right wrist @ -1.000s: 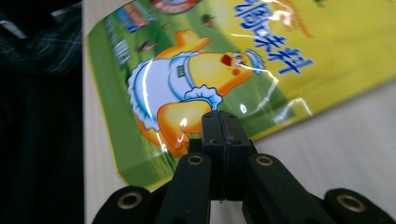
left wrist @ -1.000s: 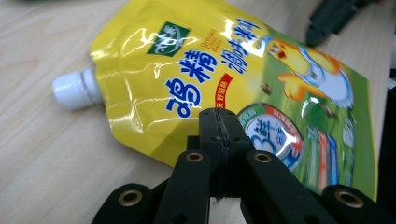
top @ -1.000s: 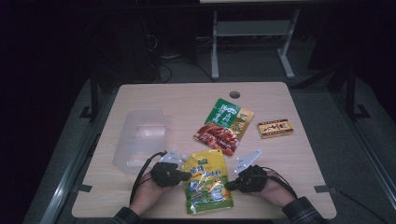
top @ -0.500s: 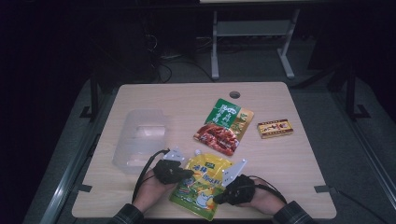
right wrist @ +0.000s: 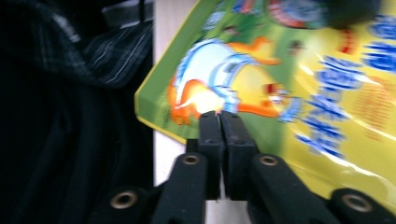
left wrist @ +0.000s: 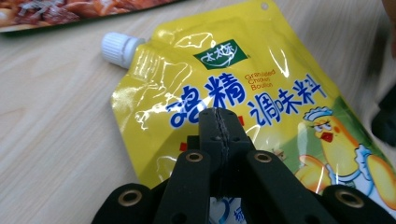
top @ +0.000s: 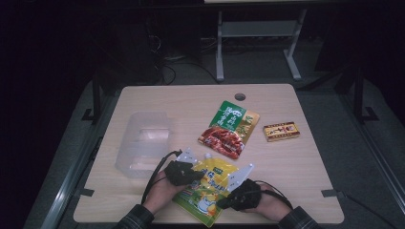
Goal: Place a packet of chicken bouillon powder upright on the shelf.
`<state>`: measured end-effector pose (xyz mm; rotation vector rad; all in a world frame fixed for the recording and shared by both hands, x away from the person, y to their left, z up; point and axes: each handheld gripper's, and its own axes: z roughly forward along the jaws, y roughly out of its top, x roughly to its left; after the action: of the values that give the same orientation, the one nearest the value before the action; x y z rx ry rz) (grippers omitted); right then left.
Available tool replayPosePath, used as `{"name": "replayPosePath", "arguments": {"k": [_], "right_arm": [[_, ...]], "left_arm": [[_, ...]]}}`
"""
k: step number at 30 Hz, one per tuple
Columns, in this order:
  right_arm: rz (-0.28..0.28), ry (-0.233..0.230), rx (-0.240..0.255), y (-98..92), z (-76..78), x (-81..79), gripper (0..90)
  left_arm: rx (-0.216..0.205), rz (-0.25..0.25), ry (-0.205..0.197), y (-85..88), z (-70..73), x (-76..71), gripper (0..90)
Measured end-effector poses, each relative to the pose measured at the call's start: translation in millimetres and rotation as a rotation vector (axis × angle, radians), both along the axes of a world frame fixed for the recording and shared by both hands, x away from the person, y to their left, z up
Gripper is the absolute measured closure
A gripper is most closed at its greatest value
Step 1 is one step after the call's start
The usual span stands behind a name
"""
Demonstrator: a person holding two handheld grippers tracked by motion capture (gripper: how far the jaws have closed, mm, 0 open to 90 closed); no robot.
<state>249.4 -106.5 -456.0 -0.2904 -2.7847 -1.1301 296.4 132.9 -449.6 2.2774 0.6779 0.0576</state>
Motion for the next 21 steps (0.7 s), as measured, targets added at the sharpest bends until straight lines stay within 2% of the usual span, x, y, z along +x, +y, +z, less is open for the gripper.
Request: {"name": "replayPosePath", "arguments": {"k": [1,2,4,5,6,7,8,9,10,11,13,15,18,19,20,21], "right_arm": [[0.000,0.000,0.000,0.0,0.0,0.0,85.8],[-0.048,-0.011,0.014,-8.9,3.3,2.5,81.1],[-0.105,-0.021,0.015,-17.3,6.8,4.0,80.4],[-0.105,-0.021,0.015,-17.3,6.8,4.0,80.4],[-0.187,-0.033,0.014,-27.1,10.4,7.3,83.8],[-0.187,-0.033,0.014,-27.1,10.4,7.3,83.8],[-0.257,-0.046,0.010,-33.8,11.2,12.7,89.8],[-0.257,-0.046,0.010,-33.8,11.2,12.7,89.8],[-0.308,-0.057,0.000,-36.7,9.9,20.7,90.0],[-0.324,-0.066,-0.004,-35.9,8.6,24.7,90.0],[-0.330,-0.074,-0.007,-34.8,7.9,27.8,90.0],[-0.334,-0.088,-0.020,-27.2,5.8,36.2,90.0],[-0.304,-0.105,-0.094,-23.1,-1.7,36.5,90.0],[-0.304,-0.105,-0.094,-23.1,-1.7,36.5,90.0],[-0.295,-0.113,-0.126,-23.5,-4.4,33.0,90.0],[-0.298,-0.098,-0.117,-24.3,-4.7,31.6,90.0]], "left_arm": [[0.000,0.000,0.000,0.0,0.0,0.0,86.5],[0.007,0.021,-0.009,3.3,3.8,-0.8,84.6],[0.016,0.027,-0.016,5.2,5.5,-1.3,83.1],[0.023,0.036,-0.026,7.4,7.1,-2.0,83.1],[0.031,0.051,-0.028,10.5,8.9,-2.9,82.0],[0.031,0.051,-0.028,10.5,8.9,-2.9,80.9],[0.034,0.075,-0.028,13.3,10.8,-4.3,78.3],[0.034,0.075,-0.028,13.3,10.8,-4.3,75.9],[0.042,0.084,-0.036,15.0,11.8,-4.7,70.9],[0.048,0.093,-0.034,15.9,12.0,-4.9,68.2],[0.051,0.094,-0.033,16.2,11.6,-4.8,65.4],[0.053,0.092,-0.021,16.0,10.7,-4.6,55.9],[0.052,0.080,-0.018,12.5,10.1,-6.2,51.8],[0.052,0.080,-0.018,12.5,10.1,-6.2,50.2],[0.044,0.078,-0.016,9.5,9.6,-6.1,49.0],[0.043,0.075,-0.020,7.7,9.4,-5.2,47.7]]}}
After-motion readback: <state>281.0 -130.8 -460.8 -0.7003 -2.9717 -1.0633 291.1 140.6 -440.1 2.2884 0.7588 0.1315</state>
